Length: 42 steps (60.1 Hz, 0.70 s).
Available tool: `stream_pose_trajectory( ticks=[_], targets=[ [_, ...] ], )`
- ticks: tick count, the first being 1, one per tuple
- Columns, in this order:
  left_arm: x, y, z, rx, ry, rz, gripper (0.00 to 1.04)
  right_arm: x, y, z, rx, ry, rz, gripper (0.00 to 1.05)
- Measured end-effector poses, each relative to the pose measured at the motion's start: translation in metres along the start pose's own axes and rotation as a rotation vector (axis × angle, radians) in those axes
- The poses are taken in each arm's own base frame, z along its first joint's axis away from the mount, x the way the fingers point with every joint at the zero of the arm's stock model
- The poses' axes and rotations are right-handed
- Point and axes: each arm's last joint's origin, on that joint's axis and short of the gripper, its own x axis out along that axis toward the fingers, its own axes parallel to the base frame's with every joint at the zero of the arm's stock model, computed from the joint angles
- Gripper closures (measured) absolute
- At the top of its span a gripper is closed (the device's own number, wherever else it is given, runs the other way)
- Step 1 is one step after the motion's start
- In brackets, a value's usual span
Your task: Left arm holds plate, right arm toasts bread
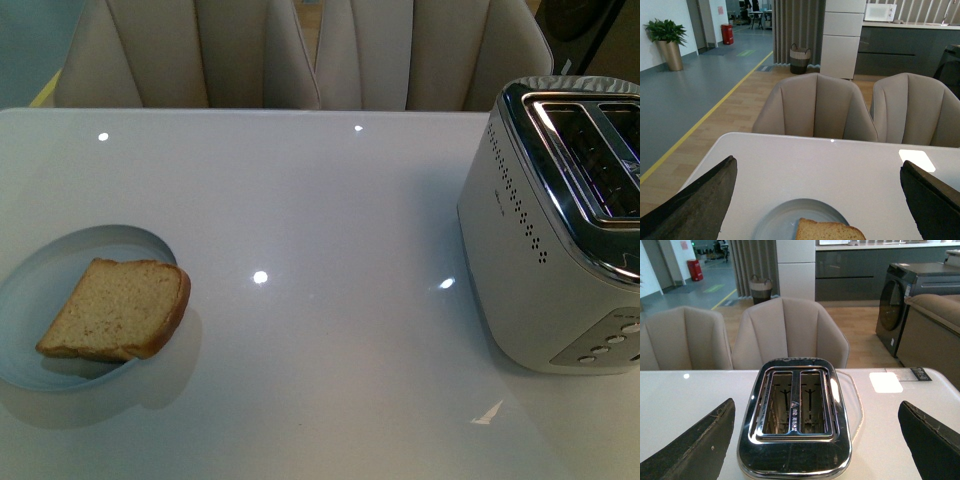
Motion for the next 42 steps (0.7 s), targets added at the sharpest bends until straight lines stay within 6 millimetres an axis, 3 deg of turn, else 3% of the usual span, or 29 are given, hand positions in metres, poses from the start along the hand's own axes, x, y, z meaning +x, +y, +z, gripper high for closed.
stream_pose_trajectory(
  ticks=[34,42],
  targets=[
    [0.0000,0.0000,-0.0001,0.000,0.001,0.000,0.07,0.0000,0.0000,0.0000,0.000,0.000,0.000,0.09],
    [0.0013,0.0003,-0.0004,-0.063,0.507,0.078,0.07,0.0000,0.0000,0.0000,0.000,0.000,0.000,0.09]
  ],
)
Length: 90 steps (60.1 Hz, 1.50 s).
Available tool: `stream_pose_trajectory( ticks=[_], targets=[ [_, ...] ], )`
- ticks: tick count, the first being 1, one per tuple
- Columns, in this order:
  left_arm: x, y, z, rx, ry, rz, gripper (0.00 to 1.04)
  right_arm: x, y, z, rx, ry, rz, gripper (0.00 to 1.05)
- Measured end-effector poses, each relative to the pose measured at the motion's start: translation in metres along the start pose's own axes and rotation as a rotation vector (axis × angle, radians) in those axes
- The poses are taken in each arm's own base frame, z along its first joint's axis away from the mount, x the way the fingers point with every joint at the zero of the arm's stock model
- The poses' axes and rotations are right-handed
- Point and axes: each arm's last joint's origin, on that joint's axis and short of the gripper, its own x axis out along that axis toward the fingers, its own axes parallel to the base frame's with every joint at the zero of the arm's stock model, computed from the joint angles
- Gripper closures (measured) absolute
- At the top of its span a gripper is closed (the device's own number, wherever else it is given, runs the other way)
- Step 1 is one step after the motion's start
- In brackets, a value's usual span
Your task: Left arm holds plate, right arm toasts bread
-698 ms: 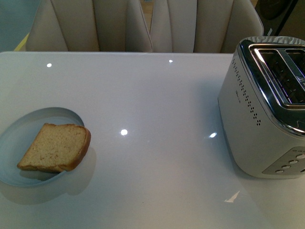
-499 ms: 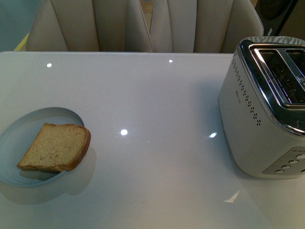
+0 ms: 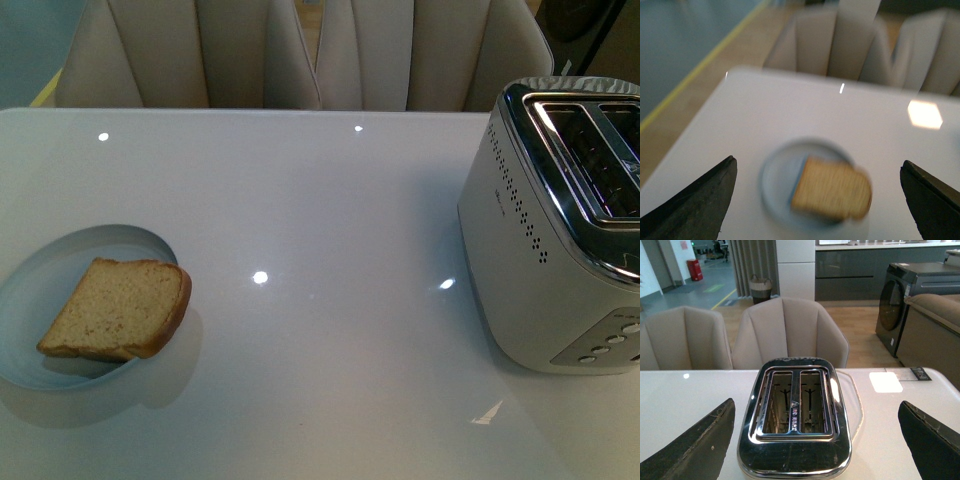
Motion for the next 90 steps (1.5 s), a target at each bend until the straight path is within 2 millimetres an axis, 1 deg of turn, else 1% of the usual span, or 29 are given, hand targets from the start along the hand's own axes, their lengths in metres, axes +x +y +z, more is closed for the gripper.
stream_pose_trajectory(
  ticks=[3,6,15,20,25,31,36,43,53,61,69,75,90],
  targets=[
    [0.001,0.001,-0.004,-0.007,0.096,0.007,0.07,0.000,0.000,0.000,0.000,0.000,0.000,0.09],
    [0.002,0.002,-0.006,-0.015,0.135,0.000,0.07,0.000,0.000,0.000,0.000,0.000,0.000,0.09],
    [0.006,0.005,0.006,-0.029,0.118,-0.017,0.07,0.000,0.000,0.000,0.000,0.000,0.000,0.09],
    [0.015,0.009,0.011,-0.019,0.117,-0.026,0.07,0.000,0.000,0.000,0.000,0.000,0.000,0.09],
    [0.028,0.014,0.017,-0.001,0.116,-0.041,0.07,0.000,0.000,0.000,0.000,0.000,0.000,0.09],
    [0.057,0.023,0.024,0.028,0.114,-0.066,0.07,0.000,0.000,0.000,0.000,0.000,0.000,0.09],
    [0.079,0.029,0.023,0.025,0.137,-0.096,0.07,0.000,0.000,0.000,0.000,0.000,0.000,0.09],
    [0.120,0.044,0.009,0.029,0.204,-0.097,0.07,0.000,0.000,0.000,0.000,0.000,0.000,0.09],
    [0.161,0.063,-0.008,-0.002,0.272,-0.078,0.07,0.000,0.000,0.000,0.000,0.000,0.000,0.09],
    [0.187,0.075,-0.021,-0.033,0.331,-0.059,0.07,0.000,0.000,0.000,0.000,0.000,0.000,0.09],
    [0.212,0.082,-0.030,-0.061,0.380,-0.037,0.07,0.000,0.000,0.000,0.000,0.000,0.000,0.09],
    [0.228,0.083,-0.037,-0.063,0.406,-0.027,0.07,0.000,0.000,0.000,0.000,0.000,0.000,0.09],
    [0.265,0.077,-0.051,-0.057,0.457,-0.042,0.07,0.000,0.000,0.000,0.000,0.000,0.000,0.09]
  ],
)
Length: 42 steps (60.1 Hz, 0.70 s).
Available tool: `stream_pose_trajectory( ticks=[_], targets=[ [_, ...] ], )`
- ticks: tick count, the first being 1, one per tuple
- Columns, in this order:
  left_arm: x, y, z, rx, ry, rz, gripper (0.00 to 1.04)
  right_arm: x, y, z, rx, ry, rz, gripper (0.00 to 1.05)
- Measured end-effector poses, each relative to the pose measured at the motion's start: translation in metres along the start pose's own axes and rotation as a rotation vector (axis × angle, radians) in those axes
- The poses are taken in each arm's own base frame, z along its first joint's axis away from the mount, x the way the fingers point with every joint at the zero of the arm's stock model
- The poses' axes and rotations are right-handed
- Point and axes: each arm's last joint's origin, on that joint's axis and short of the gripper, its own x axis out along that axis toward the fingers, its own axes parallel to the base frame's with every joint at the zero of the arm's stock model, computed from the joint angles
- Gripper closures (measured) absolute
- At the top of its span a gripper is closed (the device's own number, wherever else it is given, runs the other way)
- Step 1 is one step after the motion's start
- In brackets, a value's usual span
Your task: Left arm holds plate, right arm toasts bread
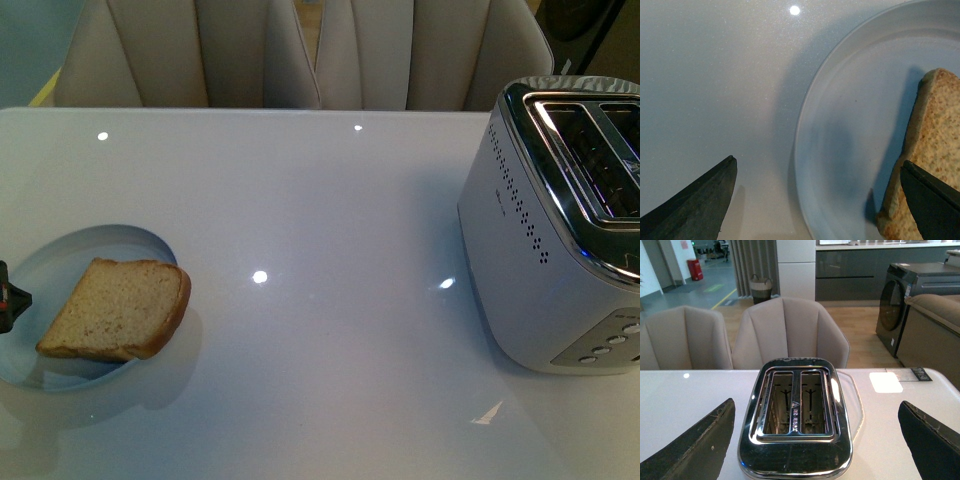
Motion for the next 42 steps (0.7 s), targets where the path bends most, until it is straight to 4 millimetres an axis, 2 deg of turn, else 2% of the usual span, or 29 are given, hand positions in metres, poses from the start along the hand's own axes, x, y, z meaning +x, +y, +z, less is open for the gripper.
stream_pose_trajectory(
  ticks=[15,29,33,39,42],
  targets=[
    [0.020,-0.007,-0.002,0.005,0.049,-0.033,0.07,0.000,0.000,0.000,0.000,0.000,0.000,0.09],
    [0.025,-0.008,-0.002,-0.005,0.063,-0.042,0.08,0.000,0.000,0.000,0.000,0.000,0.000,0.09],
    [0.026,-0.007,-0.002,-0.010,0.071,-0.037,0.16,0.000,0.000,0.000,0.000,0.000,0.000,0.09],
    [0.026,-0.003,-0.002,-0.038,0.102,-0.039,0.41,0.000,0.000,0.000,0.000,0.000,0.000,0.09],
    [0.026,-0.002,-0.003,-0.056,0.117,-0.042,0.49,0.000,0.000,0.000,0.000,0.000,0.000,0.09]
  ],
)
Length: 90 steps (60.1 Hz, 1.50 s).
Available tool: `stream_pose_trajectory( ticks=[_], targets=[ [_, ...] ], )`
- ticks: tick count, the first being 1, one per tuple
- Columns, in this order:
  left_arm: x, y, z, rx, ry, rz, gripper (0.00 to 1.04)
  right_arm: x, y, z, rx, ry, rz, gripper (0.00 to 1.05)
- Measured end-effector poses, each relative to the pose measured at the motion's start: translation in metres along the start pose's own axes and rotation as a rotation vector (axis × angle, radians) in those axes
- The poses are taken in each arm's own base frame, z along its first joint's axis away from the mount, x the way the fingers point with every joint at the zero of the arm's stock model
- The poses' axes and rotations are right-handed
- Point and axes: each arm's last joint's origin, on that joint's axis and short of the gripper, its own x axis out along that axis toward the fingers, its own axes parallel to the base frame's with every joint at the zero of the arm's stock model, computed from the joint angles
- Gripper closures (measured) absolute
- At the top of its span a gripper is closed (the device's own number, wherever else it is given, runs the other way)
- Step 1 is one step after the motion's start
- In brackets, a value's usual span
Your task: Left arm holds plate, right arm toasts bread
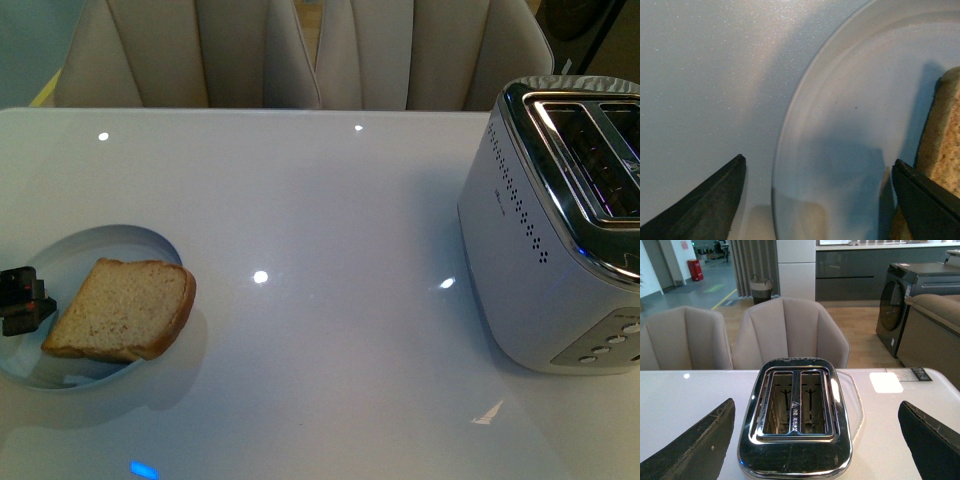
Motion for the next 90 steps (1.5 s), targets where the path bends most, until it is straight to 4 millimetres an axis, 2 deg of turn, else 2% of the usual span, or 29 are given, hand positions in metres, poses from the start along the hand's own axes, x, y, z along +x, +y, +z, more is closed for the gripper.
stream_pose_trajectory(
  ticks=[12,20,33,39,46,66,73,81,90],
  targets=[
    [-0.001,0.004,-0.003,-0.082,0.044,-0.023,0.81,0.000,0.000,0.000,0.000,0.000,0.000,0.09],
    [-0.003,0.006,-0.004,-0.212,0.073,-0.084,1.01,0.000,0.000,0.000,0.000,0.000,0.000,0.09],
    [-0.009,0.006,-0.012,-0.365,0.094,-0.147,1.02,0.000,0.000,0.000,0.000,0.000,0.000,0.09],
    [-0.016,0.003,-0.021,-0.406,0.111,-0.159,1.02,0.000,0.000,0.000,0.000,0.000,0.000,0.09],
    [-0.033,-0.001,-0.023,-0.449,0.089,-0.180,1.02,0.000,0.000,0.000,0.000,0.000,0.000,0.09],
    [-0.091,-0.008,-0.006,-0.524,0.004,-0.183,1.02,0.000,0.000,0.000,0.000,0.000,0.000,0.09],
    [-0.116,-0.022,0.006,-0.512,-0.023,-0.202,1.02,0.000,0.000,0.000,0.000,0.000,0.000,0.09],
    [-0.132,-0.041,0.021,-0.490,-0.043,-0.236,1.02,0.000,0.000,0.000,0.000,0.000,0.000,0.09],
    [-0.145,-0.078,0.045,-0.440,-0.054,-0.289,1.02,0.000,0.000,0.000,0.000,0.000,0.000,0.09]
  ],
)
